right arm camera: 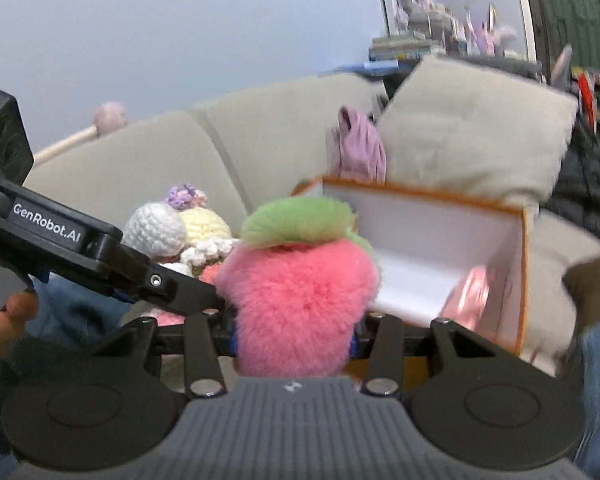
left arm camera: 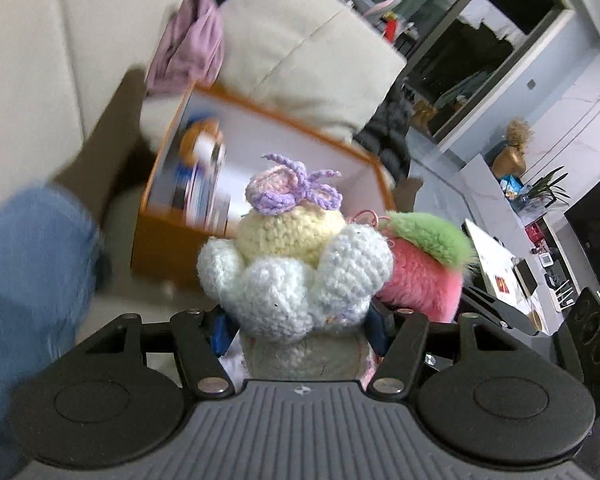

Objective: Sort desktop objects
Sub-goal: 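Lift the crocheted doll and pink pompom and carry them over the shoebox, then lower the doll and pompom into the shoebox and open both tools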

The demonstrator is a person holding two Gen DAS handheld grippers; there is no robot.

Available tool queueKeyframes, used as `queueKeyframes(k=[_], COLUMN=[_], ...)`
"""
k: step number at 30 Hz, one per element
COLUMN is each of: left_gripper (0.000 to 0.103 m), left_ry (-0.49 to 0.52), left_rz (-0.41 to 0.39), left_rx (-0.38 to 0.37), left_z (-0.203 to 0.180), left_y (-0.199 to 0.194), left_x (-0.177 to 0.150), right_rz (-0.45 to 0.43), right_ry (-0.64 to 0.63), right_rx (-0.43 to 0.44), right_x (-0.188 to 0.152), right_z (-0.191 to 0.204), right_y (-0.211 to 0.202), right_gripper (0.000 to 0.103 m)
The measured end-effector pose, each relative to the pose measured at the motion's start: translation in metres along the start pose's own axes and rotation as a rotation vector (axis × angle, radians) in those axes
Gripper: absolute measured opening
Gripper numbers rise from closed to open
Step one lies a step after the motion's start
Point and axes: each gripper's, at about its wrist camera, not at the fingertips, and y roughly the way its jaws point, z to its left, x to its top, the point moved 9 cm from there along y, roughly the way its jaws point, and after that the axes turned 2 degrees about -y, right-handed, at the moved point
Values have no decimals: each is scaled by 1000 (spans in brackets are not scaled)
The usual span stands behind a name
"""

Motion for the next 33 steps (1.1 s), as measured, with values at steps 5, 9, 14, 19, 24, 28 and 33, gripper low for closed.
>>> queueKeyframes(k=[5, 9, 14, 19, 24, 28, 33], left_gripper=[72, 72, 71, 71, 71, 71, 71], left_ry=[57, 80, 143, 123, 118, 129, 165], left_rz=[-51, -56, -33, 14, 76, 159, 239], left_rx=[-8, -27, -39, -70, -70, -20, 69], left_z=[-18, -29, -31, -20, -15, -3, 15], left_y=[1, 10, 33, 63, 103, 143, 174], left_x=[43, 68, 88, 105, 112, 114, 114], right_rz=[-35, -29, 34, 120, 184, 246, 342], right_ry=[-35, -45, -32, -27, -16, -20, -70], right_rx=[-35, -73, -130, -168, -166, -126, -85], right_x=[39, 54, 55, 38, 27, 18, 10], right_z=[-19, -39, -73, -97, -114, -120, -125], right_y=[10, 28, 61, 90, 118, 136, 158], right_gripper=[47, 47, 47, 47, 47, 47, 47])
